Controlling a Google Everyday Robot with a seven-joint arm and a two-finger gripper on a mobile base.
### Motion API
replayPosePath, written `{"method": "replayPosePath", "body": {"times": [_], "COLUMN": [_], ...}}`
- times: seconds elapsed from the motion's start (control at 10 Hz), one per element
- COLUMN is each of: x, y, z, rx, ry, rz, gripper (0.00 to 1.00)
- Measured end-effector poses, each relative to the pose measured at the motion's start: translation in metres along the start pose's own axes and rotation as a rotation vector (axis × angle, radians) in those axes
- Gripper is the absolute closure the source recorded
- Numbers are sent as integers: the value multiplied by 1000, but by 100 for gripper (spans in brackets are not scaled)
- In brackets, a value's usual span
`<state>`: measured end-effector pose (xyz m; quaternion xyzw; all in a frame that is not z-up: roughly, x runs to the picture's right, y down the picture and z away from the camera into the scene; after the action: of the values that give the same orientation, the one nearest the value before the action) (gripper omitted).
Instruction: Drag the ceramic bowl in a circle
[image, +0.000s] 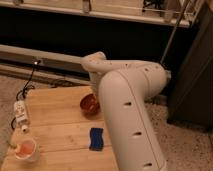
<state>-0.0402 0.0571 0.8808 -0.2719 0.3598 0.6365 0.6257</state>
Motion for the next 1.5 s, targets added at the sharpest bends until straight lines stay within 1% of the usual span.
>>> {"method": "replayPosePath", "body": {"times": [0.1,0.2,0.4,0.7,0.9,1.0,1.1,1.2,1.3,1.4,1.5], "x": [-9,-16,-24,-22,-17,-15,-9,2,18,38,60], "y": [13,33,77,134,165,175,186,202,217,223,223], "z": [-2,-3,-4,1,2,-2,-10,-17,-25,-31,-34], "rx": [-1,-2,2,23,33,30,22,14,11,18,23], "ry": [-5,-9,-15,-14,-16,-25,-42,-55,-71,-81,-81], "rz": [-6,-23,-77,-183,-243,-274,-316,-373,-446,-526,-594], "gripper": [100,100,100,100,100,100,100,100,100,100,100]}}
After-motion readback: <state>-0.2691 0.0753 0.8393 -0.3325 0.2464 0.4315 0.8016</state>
